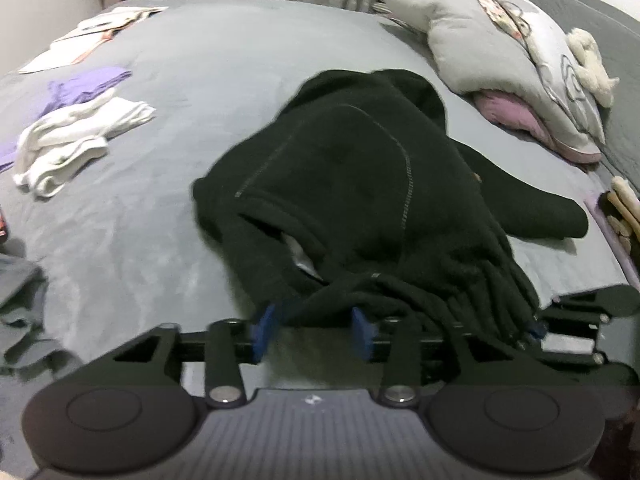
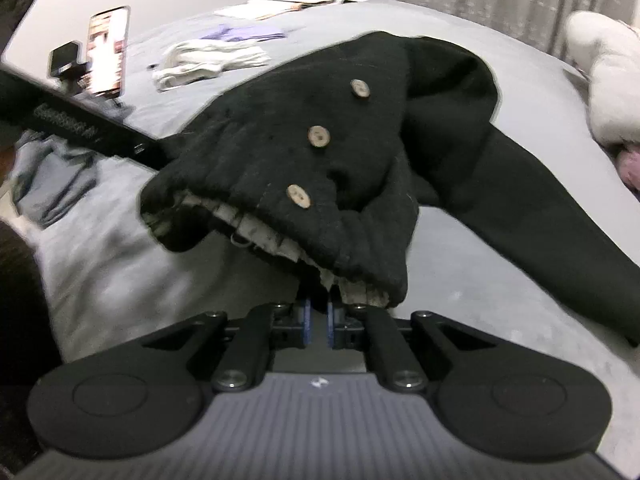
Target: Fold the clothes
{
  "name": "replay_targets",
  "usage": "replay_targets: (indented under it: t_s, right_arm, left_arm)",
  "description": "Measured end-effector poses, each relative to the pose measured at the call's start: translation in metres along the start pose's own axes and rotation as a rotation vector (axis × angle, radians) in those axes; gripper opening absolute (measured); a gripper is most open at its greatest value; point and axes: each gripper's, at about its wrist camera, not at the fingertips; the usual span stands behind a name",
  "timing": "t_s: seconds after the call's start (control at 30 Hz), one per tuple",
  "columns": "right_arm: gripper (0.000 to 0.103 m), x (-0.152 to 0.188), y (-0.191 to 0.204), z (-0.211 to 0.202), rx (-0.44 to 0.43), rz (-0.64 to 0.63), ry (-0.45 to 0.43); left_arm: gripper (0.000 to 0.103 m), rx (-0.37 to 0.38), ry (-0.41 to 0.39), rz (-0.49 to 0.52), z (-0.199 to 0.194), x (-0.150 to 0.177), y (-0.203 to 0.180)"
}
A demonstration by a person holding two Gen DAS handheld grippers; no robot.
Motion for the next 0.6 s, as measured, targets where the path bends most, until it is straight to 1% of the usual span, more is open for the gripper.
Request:
replay_targets:
  t_s: [0.07,0.17,0.2,0.23,0.3,0.4,0.47,0.57,0.6]
  right_arm:
    - [0.007,-0.005,0.013,-0.004,-0.011,-0.035,0.001]
    - [0.007,-0.010,0.021,-0.008,-0.028,-0.056,-0.003]
    - [0.007,-0.012,0.024,-0.010,-0.041,-0.063,-0.007]
    - [0.007,-0.014,0.027,-0.013,-0.055,-0.071,-0.012]
    - [0.007,-0.019,0.030,-0.012,-0.069,-0.088,-0.016]
    - [0.007,-0.027,0.036,-0.013,-0.082,-0.105,-0.017]
    - [0.007,-0.034,0.038,-0.012,-0.080,-0.108,-0.014]
    - [0.007,-0.042,0.041,-0.011,-0.090,-0.105,-0.018]
    - [0.007,-0.044,0.042,-0.011,-0.094,-0.106,-0.021]
  left_arm:
    - [0.049,-0.005,-0.004,-0.004,-0.006,-0.001,0.002]
    - [0.052,-0.004,-0.006,-0.014,-0.016,-0.003,0.002]
    - [0.056,0.003,-0.007,-0.014,-0.022,-0.004,0.002]
    - [0.065,0.012,-0.009,-0.014,-0.026,-0.005,0.001]
    - [0.071,0.053,-0.015,-0.023,-0.041,-0.004,0.001]
    - [0.071,0.106,-0.009,-0.043,-0.060,-0.001,0.003]
    - [0.072,0.136,0.013,-0.070,-0.072,0.003,0.009]
    - [0.073,0.176,0.056,-0.113,-0.077,0.007,0.012]
    - [0.073,0.210,0.080,-0.135,-0.075,0.010,0.014]
Point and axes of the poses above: each gripper's, at about its wrist camera, not at the fingertips, and z roughly the way its jaws point, y to its left, x to its underside, and after that the axes turned 10 degrees about -z, right-handed
